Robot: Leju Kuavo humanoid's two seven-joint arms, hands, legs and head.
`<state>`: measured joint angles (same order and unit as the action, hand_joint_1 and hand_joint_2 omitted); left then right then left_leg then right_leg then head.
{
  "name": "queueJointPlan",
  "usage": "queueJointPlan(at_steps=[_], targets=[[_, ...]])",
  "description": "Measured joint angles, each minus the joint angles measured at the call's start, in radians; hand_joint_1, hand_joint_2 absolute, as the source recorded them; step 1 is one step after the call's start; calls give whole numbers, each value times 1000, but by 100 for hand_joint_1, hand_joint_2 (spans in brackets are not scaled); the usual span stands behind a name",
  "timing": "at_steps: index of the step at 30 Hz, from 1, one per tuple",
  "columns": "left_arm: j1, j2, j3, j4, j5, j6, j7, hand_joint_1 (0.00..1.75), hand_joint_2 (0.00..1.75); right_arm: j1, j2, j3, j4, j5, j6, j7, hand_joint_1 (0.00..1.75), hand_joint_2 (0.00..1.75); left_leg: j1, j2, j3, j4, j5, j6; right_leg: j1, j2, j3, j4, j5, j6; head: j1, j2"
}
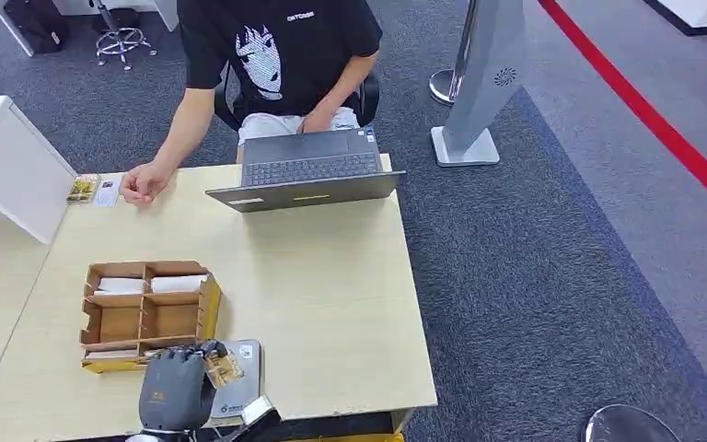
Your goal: Pass the card to the sensor for recognition and then transmit it.
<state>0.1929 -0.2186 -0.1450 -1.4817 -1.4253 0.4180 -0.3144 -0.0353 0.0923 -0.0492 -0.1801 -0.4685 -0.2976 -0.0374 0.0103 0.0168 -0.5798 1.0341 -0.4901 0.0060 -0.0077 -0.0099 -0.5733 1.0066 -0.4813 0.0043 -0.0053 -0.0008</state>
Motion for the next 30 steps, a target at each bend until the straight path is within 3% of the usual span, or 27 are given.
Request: queueJointPlan(at_steps=[5, 11, 19, 28, 29, 30], targets=[[-40, 35, -8, -82, -51, 13, 61, 175, 175, -1, -3, 2, 0, 29, 20, 7, 0, 175, 0, 0, 0, 0, 0, 0, 0, 0, 0, 0, 0, 0, 0, 0], [-143, 114, 11, -122, -50, -36, 115, 175, 175, -1, -13, 10, 0, 60, 40, 15, 0, 175, 0, 0, 0, 0, 2, -1, 0, 0, 0, 1, 1, -1, 0, 0], [-274, 210, 143, -77, 14, -93, 98, 175, 175, -1, -19, 10, 0, 72, 59, 7, 0, 175, 1, 0, 0, 0, 3, -2, 1, 0, 0, 1, 2, -2, 0, 0], [-299, 236, 180, -38, -6, -93, 99, 175, 175, -2, -21, 10, 0, 72, 61, 9, 0, 175, 0, 0, 0, 0, 2, -2, 1, 0, 0, 1, 2, -2, 0, 0], [-300, 236, 180, -37, -5, -93, 98, 126, 175, -2, -21, 10, 0, 72, 61, 9, 0, 175, 0, 0, 0, 0, 2, -2, 1, 0, 0, 1, 2, -2, 0, 0], [-300, 235, 180, -37, -2, -93, 95, 7, 175, -3, -21, 10, 0, 72, 61, 9, 0, 175, 0, 0, 0, 0, 2, -2, 1, 0, 0, 1, 2, -2, 0, 0]])
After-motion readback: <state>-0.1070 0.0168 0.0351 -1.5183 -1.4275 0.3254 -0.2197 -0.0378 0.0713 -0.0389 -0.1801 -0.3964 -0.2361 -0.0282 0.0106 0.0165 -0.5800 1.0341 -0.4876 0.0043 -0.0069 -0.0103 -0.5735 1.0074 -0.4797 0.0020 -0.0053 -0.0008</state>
